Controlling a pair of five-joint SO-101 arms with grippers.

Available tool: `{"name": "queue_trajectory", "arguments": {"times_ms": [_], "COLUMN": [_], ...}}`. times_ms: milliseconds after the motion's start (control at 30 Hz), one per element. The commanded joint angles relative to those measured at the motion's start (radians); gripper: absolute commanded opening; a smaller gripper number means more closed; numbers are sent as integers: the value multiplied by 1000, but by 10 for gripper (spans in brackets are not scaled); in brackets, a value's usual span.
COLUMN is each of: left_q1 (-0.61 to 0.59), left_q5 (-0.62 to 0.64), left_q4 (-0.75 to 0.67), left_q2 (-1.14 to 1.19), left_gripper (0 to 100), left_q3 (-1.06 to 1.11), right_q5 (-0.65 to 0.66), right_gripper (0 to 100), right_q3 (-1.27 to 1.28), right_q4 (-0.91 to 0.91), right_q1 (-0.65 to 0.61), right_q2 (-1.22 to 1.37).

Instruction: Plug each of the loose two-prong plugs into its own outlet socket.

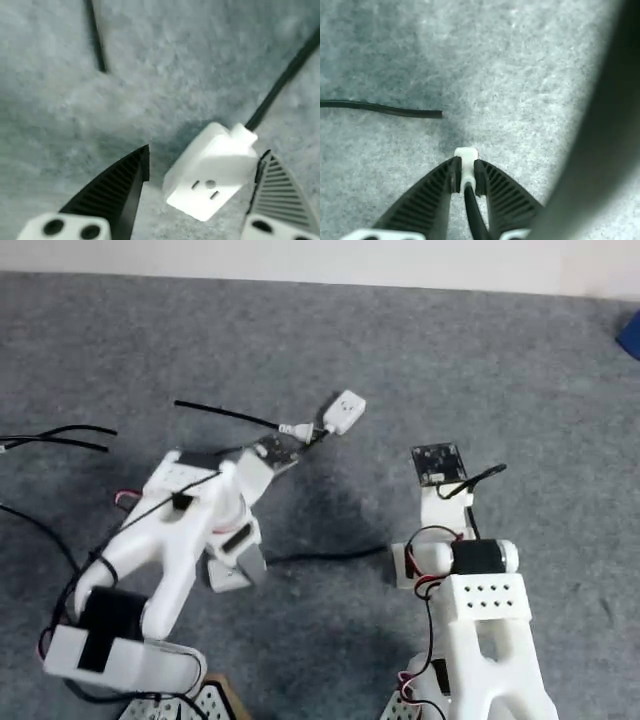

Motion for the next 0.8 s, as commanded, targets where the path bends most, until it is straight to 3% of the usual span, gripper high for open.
{"name": "queue_trajectory", "arguments": {"times_ms": [0, 400, 767], "left_q1": [-88, -252, -380], "left_q5": [-5, -117, -117], "left_q4": [55, 216, 460], "left_q2": [45, 424, 644], "left_gripper": [326, 325, 325], "left_q3": [-203, -730, -1310], "right_q5": [9, 12, 12], "right_gripper": [6, 6, 6], "right_q3": [-45, -45, -47], "right_q4": [4, 4, 4], "right_q1": [13, 12, 8], "right_q2": [-21, -21, -21]}}
